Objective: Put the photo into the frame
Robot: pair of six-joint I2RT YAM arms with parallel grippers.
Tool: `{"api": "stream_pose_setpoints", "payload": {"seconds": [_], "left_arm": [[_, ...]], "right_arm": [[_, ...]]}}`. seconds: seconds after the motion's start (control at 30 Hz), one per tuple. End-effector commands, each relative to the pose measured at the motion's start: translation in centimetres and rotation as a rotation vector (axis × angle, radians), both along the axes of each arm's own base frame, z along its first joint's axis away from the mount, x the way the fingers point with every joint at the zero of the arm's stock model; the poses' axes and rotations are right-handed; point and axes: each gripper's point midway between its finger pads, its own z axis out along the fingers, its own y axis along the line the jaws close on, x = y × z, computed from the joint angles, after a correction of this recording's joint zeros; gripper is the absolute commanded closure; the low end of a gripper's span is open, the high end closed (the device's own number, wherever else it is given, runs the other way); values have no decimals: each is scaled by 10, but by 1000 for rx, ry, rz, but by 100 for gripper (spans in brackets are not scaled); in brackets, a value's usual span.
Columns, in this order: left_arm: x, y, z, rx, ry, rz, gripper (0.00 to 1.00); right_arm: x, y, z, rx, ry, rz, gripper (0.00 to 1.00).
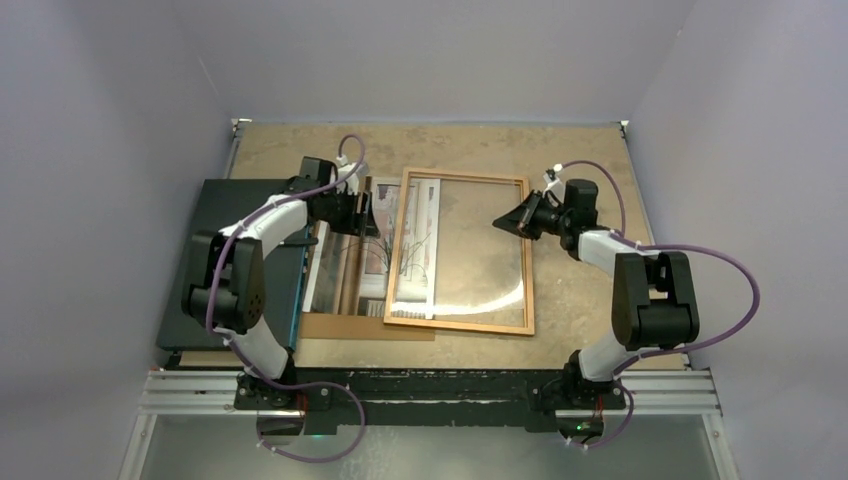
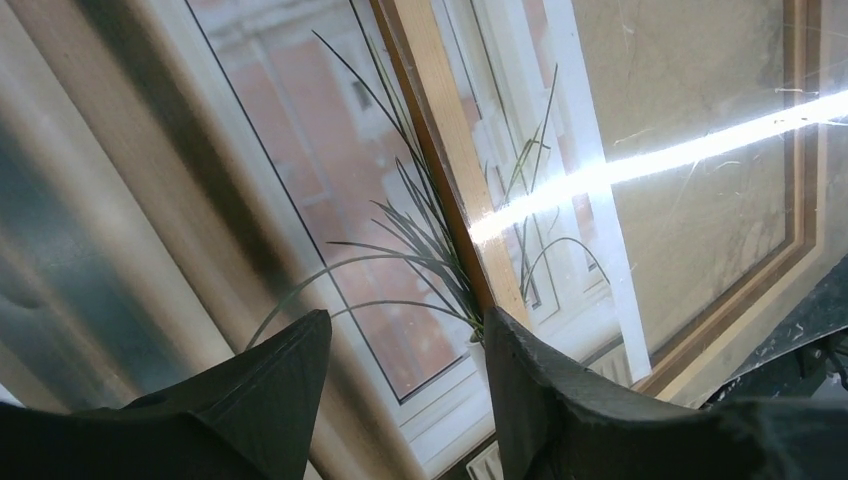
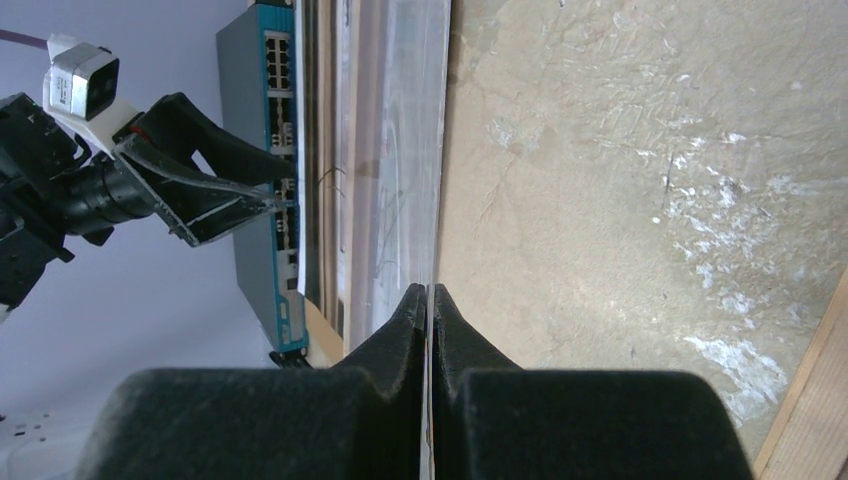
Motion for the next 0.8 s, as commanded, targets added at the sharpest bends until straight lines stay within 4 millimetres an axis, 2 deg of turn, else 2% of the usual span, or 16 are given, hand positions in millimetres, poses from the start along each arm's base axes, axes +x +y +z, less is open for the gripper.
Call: {"api": "stream_pose_setpoints", "payload": {"seconds": [0.0, 0.3, 0.53, 0.6, 0.77], "left_arm": [[4, -8, -9, -9, -16, -10, 46], [9, -19, -23, -21, -8, 7, 58], [11, -24, -22, -6, -26, 8, 64], [11, -26, -22, -11, -26, 7, 67], [11, -29, -25, -8, -22, 1, 68]], "right_arm": [[-1, -4, -4, 4, -9, -16, 100], [-7, -10, -9, 1, 12, -46, 100], [-11, -14, -17, -4, 26, -93, 100], [-8, -26, -19, -13, 32, -139, 100], [-10, -29, -21, -14, 34, -169, 100]]}}
